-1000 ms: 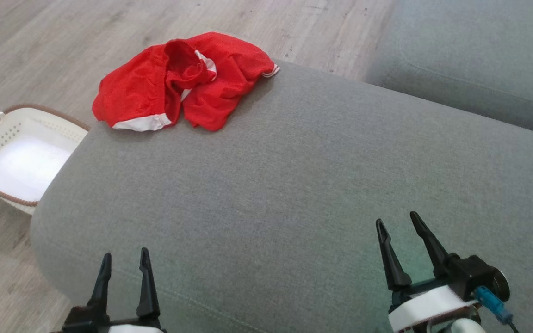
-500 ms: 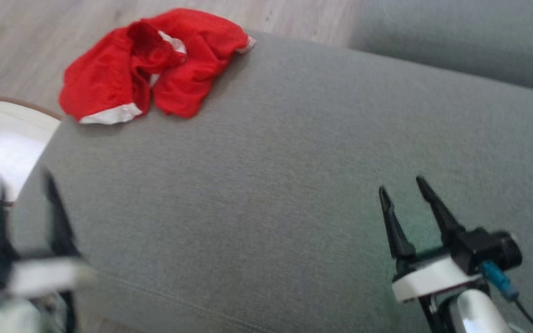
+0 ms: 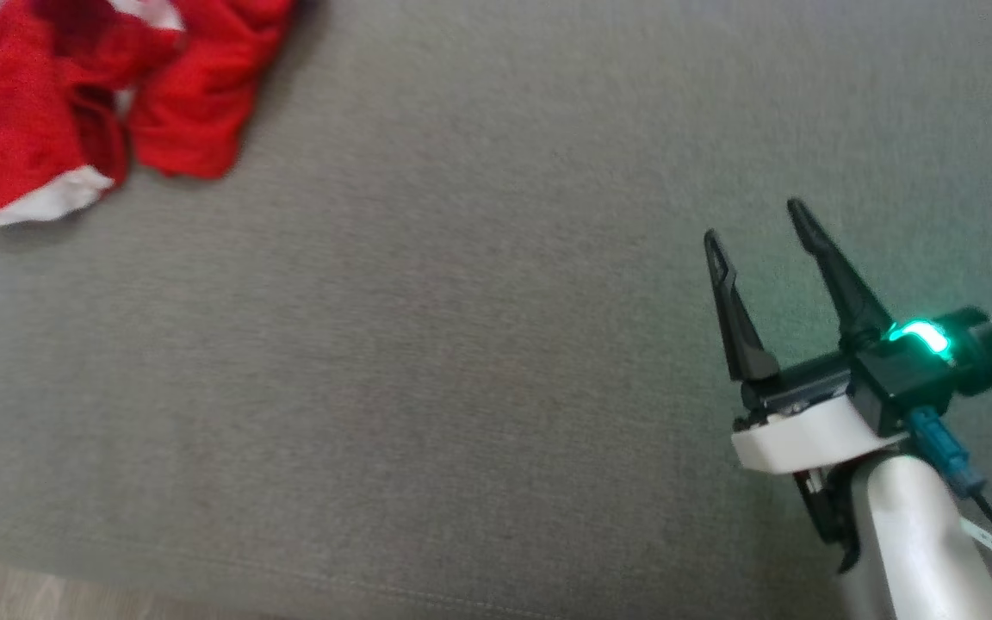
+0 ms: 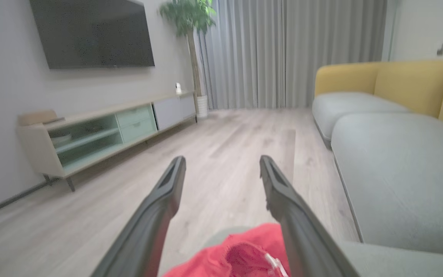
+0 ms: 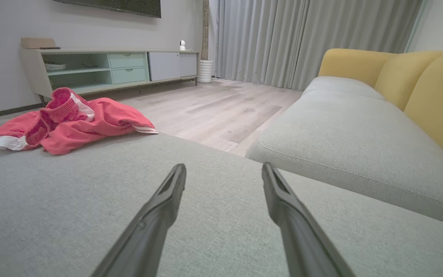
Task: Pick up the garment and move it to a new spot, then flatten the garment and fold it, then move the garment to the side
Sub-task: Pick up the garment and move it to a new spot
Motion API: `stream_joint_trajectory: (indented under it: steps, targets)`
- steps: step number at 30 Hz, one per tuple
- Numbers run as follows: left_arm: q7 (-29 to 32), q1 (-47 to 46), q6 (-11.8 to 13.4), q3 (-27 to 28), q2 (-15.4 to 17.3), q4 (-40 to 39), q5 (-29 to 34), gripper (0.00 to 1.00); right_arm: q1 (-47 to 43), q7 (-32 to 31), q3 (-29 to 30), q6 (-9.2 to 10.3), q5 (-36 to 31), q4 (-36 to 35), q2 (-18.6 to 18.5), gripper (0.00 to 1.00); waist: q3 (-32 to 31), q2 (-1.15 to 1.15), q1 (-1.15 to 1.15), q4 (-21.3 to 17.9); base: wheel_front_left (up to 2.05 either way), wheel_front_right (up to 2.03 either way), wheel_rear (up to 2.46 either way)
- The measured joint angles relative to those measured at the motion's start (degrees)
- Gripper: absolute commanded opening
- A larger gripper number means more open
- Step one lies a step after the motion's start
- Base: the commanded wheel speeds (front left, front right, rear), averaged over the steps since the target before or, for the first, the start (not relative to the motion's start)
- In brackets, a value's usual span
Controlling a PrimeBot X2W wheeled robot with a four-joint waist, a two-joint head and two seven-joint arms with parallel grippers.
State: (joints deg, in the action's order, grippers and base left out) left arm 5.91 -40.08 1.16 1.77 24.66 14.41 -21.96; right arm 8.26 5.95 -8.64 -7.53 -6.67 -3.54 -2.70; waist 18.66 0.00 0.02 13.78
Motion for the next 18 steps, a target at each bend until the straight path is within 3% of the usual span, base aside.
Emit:
stream_joint_trajectory:
  steps: [9, 18]
  targets:
    - [5.7, -9.3, -1.7, -3.0, -1.7, 17.0, -1.4, 1.0, 2.1, -2.1, 0.7, 0.0, -3.1, -4.3, -0.1, 1.0, 9.0, 0.0, 0.0, -3.6, 0.0, 0.0, 0.0]
    - [5.7, -13.5, -2.4, -3.1, -1.9, 26.0, -2.3, 1.0, 3.3, -2.4, 1.6, 0.0, -3.5, -6.1, -0.1, 1.0, 15.0, 0.0, 0.0, -5.5, 0.0, 0.0, 0.0]
